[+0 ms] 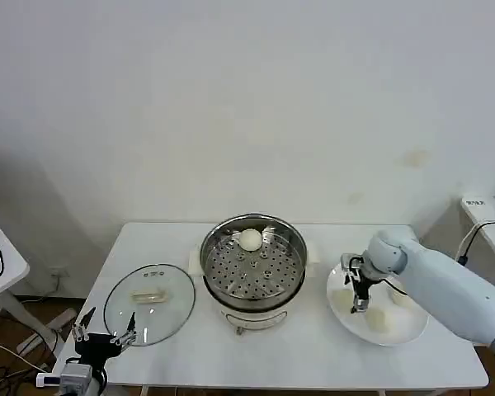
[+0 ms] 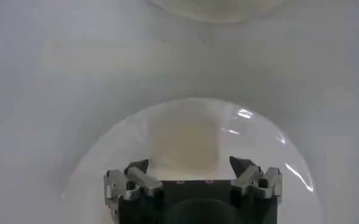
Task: Take steamed baozi put them in steamer then cover it.
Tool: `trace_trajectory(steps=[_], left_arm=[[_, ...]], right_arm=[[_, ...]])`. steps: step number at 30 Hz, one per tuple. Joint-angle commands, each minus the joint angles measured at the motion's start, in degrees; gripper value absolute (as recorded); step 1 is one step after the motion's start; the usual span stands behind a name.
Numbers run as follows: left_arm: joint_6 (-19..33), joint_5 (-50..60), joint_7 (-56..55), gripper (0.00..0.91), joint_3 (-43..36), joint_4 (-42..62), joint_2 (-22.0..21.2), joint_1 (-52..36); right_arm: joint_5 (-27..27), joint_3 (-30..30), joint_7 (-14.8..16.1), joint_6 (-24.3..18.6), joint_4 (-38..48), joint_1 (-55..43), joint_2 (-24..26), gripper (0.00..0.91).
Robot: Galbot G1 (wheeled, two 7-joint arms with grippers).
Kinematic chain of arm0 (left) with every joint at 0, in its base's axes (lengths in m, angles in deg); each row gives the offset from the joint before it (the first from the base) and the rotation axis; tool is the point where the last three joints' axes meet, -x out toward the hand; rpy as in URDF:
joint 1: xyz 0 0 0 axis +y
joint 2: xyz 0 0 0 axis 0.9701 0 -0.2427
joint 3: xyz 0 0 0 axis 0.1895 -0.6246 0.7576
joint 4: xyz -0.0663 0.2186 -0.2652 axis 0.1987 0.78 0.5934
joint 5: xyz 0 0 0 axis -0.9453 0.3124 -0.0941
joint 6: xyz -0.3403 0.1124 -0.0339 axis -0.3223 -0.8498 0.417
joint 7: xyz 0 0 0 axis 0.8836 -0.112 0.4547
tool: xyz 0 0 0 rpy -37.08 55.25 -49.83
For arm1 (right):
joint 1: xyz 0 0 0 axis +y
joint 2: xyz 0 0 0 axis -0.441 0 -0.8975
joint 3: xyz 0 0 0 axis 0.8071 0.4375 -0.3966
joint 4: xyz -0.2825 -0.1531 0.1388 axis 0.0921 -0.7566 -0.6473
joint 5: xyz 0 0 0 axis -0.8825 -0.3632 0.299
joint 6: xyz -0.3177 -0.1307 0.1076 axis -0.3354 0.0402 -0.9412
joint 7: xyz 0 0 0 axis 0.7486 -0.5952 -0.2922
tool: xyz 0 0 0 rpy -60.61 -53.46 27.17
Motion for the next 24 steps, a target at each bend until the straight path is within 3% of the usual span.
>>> trace_trajectory(steps=[1,8,9,11,24], left_arm=[[0.0,0.1,0.0,0.907,0.0,0.2,0.0,0.0],[0.0,0.1,0.0,0.907,-0.3,0.6,-0.1,-0.3],[0.0,0.1,0.0,0.907,-0.3,0.7,-0.1,-0.4],[0.0,0.1,0.0,0.907,-0.3,0.7,-0.1,-0.4],[0.0,0.2,-0.1,0.907,-0.4,0.9,-0.1,-0.4]], right_arm=[[-0.3,0.0,0.1,-0.3,1.0,0.1,-0.8,0.907],[-0.2,0.1,0.2,-0.1,1.1,0.2,-0.6,0.887],[-0.2,0.0,0.0,-0.1,1.1,0.3,-0.6,0.715],[0.0,-0.1,-0.2,0.1,1.3,0.4,-0.6,0.635],[1.3,0.1,-0.2,0.6,0.4,-1.0,0.1,0.635]])
